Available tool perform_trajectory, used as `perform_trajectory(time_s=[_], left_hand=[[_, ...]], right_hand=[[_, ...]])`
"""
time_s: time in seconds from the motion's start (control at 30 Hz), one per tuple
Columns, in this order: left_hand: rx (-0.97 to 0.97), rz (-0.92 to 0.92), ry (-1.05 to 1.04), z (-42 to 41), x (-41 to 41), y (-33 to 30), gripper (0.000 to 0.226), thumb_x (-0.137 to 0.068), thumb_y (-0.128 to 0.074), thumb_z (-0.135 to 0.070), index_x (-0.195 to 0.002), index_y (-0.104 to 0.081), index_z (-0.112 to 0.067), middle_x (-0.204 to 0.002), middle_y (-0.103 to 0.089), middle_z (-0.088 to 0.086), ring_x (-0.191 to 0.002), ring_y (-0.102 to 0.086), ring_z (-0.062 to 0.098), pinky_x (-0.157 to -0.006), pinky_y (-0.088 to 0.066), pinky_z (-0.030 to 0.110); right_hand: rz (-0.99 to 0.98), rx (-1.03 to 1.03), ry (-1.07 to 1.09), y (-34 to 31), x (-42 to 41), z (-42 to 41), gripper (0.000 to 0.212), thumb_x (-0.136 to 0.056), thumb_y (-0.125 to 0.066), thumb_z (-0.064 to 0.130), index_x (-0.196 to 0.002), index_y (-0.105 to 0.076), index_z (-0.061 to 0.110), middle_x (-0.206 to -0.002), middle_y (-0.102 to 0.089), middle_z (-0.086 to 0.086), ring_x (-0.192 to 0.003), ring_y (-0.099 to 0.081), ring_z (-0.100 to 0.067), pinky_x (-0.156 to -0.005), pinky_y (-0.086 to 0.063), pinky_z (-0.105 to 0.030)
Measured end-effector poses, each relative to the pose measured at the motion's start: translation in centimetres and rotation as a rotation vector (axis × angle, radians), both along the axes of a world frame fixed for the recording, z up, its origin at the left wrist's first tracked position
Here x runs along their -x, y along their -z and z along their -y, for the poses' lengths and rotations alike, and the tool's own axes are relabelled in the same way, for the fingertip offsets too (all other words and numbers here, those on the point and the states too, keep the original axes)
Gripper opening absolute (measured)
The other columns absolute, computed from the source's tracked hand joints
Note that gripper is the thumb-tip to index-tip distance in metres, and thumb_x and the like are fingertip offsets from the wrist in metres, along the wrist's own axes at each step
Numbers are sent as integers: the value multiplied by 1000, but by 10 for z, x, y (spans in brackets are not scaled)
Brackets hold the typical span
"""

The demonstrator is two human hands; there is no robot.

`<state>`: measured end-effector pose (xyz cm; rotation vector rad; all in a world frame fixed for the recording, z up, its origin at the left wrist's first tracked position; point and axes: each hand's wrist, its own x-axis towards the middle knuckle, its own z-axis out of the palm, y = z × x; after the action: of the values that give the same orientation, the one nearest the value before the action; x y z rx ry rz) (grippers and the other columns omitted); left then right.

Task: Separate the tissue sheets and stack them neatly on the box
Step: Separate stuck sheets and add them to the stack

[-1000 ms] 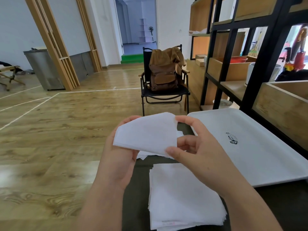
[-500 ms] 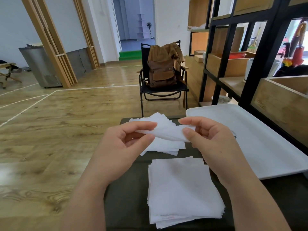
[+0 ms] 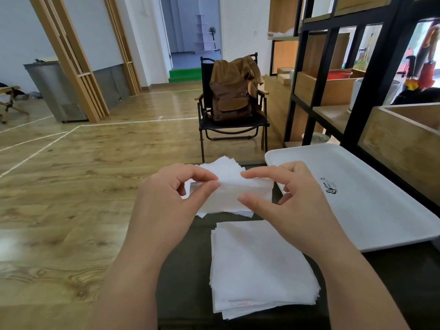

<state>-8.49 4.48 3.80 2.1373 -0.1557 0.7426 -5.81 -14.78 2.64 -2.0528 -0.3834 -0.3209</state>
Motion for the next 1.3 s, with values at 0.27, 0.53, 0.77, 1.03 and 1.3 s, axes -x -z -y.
perform_trajectory(time_s=[0.27,0.53,0.77,1.03,1.3], left_hand=[[-84,-27,10,-3,-1,-1,4,-84,-66,-46,-84,-64,-42,-97,-64,-32,-98,-55,-7,-74,-39,8],[342,-40,252,12,10,-17,15,-80,-73,-33,-91,-65,-40,-76,-74,0,-66,-69,19,-52,-54,33],[187,-521,188,11,16,-17,6,-85,-69,-39,-90,-65,-38,-52,-59,-10,-47,-54,7,-56,-39,26],[-261,-864,-73,21,2,10,24,-88,-62,-51,-96,-55,-30,-85,-66,-7,-75,-62,10,-65,-48,28],[-567,-1155,-23,33,7,10,50,-100,-31,-57,-82,-60,-20,-81,-72,5,-79,-70,14,-59,-40,21]], right_hand=[[64,115,-104,0,-2,3,16,-84,-67,41,-87,-64,57,-112,-46,24,-106,-44,-1,-80,-36,-17],[-86,-265,-273,-20,10,12,39,-77,-45,59,-81,-74,33,-77,-70,2,-72,-66,-14,-55,-45,-9],[-592,-35,-235,-17,7,32,49,-80,-62,56,-94,-74,10,-90,-76,0,-88,-72,-19,-94,-53,-45],[-607,446,26,0,2,30,35,-83,-63,56,-87,-64,20,-88,-66,2,-76,-61,-11,-57,-42,-22],[-657,700,14,2,3,30,40,-84,-62,56,-76,-45,21,-75,-51,5,-63,-51,-9,-55,-39,-21]])
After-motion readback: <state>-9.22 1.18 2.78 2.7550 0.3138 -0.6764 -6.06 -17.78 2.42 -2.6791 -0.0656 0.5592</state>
